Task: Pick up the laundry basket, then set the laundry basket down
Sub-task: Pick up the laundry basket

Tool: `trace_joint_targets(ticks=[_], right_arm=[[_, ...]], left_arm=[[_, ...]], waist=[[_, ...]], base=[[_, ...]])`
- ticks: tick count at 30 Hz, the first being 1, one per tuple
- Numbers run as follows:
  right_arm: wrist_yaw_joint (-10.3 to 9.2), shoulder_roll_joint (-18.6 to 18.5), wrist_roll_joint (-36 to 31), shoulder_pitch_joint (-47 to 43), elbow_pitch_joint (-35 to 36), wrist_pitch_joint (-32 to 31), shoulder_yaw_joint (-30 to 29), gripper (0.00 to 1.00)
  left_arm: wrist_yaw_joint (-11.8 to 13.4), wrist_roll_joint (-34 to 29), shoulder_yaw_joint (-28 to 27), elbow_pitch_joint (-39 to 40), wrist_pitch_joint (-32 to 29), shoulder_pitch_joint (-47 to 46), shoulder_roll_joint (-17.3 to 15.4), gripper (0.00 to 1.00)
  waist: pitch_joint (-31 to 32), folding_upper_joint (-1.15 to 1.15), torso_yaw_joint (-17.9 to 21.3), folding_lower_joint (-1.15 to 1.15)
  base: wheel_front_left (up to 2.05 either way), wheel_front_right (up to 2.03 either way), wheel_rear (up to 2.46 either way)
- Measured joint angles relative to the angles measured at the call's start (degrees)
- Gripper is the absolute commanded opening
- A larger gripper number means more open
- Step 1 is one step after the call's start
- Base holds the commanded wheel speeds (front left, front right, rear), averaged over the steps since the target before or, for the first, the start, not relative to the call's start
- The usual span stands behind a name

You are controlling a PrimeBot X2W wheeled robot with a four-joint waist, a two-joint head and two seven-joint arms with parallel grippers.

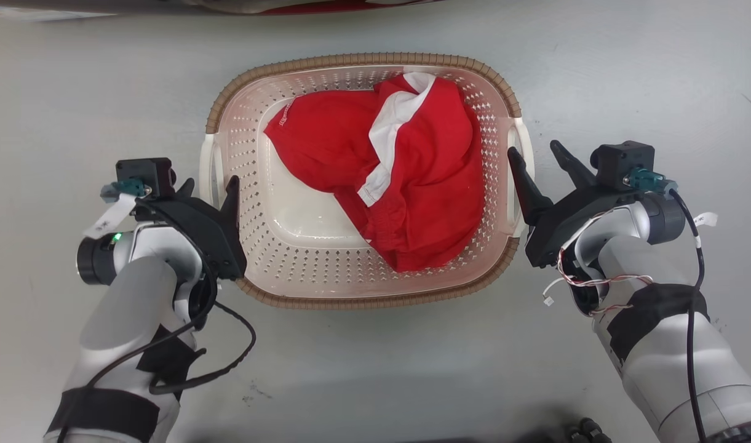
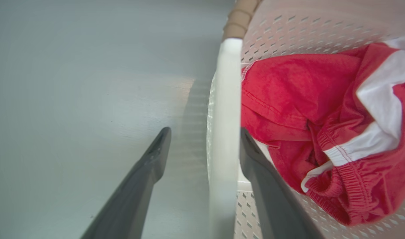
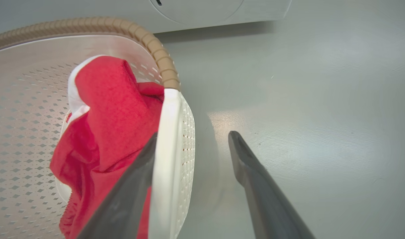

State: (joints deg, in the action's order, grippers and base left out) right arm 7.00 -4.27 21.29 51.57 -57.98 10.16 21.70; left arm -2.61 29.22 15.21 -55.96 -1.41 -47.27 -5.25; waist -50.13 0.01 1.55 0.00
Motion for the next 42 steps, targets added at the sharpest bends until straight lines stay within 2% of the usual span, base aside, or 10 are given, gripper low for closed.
trace_joint_targets(ticks=[2,3,4,5,21,42], right_arm=[[0.05,0.1,0.4,0.6,-0.7,0.0,0.2,1.0],[0.07,0.2,0.5,0.9,-1.0,0.0,0.2,1.0],[0.08,0.2,0.6,1.0,-1.3,0.0,0.3,0.43],[0.12,0.3,0.7,1.1,-1.5,0.0,0.4,0.0],[0.57,1.5,3.1,3.0,-6.9,-0.1,1.5,0.0],[0.66,2.0,7.3,0.3,-11.6,-5.7,4.2,0.0]], left_arm=[[-0.2,0.4,0.0,-0.9,0.0,-0.9,0.1,1.0],[-0.5,0.5,0.0,-1.1,0.0,-1.2,0.1,0.92],[-0.5,0.5,0.0,-1.5,0.0,-1.6,0.1,0.49],[-0.5,0.5,0.0,-1.7,0.0,-1.9,0.2,0.0],[-2.0,1.6,0.5,-8.3,0.0,-4.0,2.7,0.0],[-3.0,3.4,0.4,-15.7,-3.4,-3.3,4.4,0.0]], waist=[[-0.1,0.0,0.0,0.0],[-0.2,0.0,0.0,0.0],[-0.3,-0.01,0.0,0.0],[-0.3,-0.01,0.0,0.0],[1.7,0.0,-0.3,0.0],[13.0,-0.01,-0.7,0.0]], base=[[0.0,0.0,0.0],[0.0,0.0,0.0],[0.0,0.0,0.0],[0.0,0.0,0.0],[0.0,0.0,0.0],[0.0,0.0,0.0]])
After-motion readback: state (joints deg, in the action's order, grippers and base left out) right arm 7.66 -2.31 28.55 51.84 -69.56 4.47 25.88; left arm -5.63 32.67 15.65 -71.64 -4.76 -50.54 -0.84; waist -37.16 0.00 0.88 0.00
